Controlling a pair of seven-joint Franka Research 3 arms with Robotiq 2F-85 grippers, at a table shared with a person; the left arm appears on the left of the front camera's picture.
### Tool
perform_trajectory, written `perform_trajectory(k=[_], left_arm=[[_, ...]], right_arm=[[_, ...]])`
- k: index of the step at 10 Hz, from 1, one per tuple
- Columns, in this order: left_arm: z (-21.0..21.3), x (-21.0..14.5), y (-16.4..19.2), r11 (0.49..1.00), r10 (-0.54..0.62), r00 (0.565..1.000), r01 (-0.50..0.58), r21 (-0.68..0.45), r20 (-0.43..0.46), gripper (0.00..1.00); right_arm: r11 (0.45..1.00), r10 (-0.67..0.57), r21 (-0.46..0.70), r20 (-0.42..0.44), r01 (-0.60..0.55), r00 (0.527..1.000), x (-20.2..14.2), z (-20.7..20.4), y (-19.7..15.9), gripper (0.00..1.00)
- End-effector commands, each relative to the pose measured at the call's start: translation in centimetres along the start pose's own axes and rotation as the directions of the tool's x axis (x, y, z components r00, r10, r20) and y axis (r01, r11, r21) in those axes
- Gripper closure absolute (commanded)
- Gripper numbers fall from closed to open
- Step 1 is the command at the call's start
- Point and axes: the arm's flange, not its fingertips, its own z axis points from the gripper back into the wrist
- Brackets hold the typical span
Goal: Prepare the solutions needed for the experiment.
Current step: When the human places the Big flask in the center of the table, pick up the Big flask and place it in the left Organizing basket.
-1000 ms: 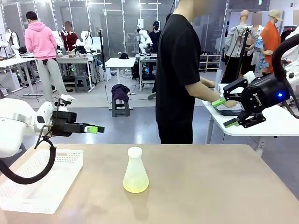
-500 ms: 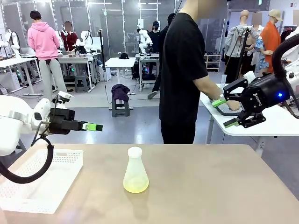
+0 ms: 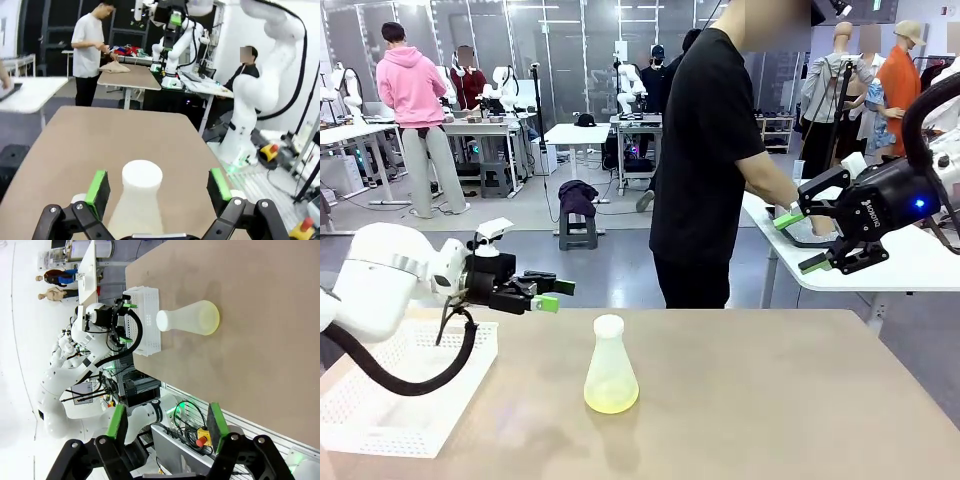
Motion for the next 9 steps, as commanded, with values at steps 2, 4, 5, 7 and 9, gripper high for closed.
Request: perform_trajectory(k=[2, 4, 5, 7, 9], left_arm=[[-0.4, -1.9, 1.1, 0.997, -0.072, 0.997, 0.072, 0.0, 0.023, 0.0], [-0.4, -2.9, 1.5, 1.0, 0.001, 1.0, -0.001, 0.019, 0.006, 0.0], [-0.2, -2.1, 0.5, 0.999, -0.053, 0.999, 0.053, -0.003, 0.005, 0.0], [-0.2, -2.1, 0.5, 0.999, -0.053, 0.999, 0.053, -0.003, 0.005, 0.0], [-0.2, -2.7, 0.6, 0.999, -0.04, 0.999, 0.04, 0.0, 0.004, 0.0]], right_arm=[[1.0, 0.002, 0.006, 0.012, -0.002, 1.0, 0.2, -0.1, 0.2, 0.19], [1.0, 0.002, 0.006, 0.012, -0.002, 1.0, 0.2, -0.1, 0.2, 0.19], [1.0, 0.002, 0.006, 0.012, -0.002, 1.0, 0.2, -0.1, 0.2, 0.19], [1.0, 0.002, 0.006, 0.012, -0.002, 1.0, 0.2, -0.1, 0.2, 0.19], [1.0, 0.002, 0.006, 0.012, -0.002, 1.0, 0.2, -0.1, 0.2, 0.19]])
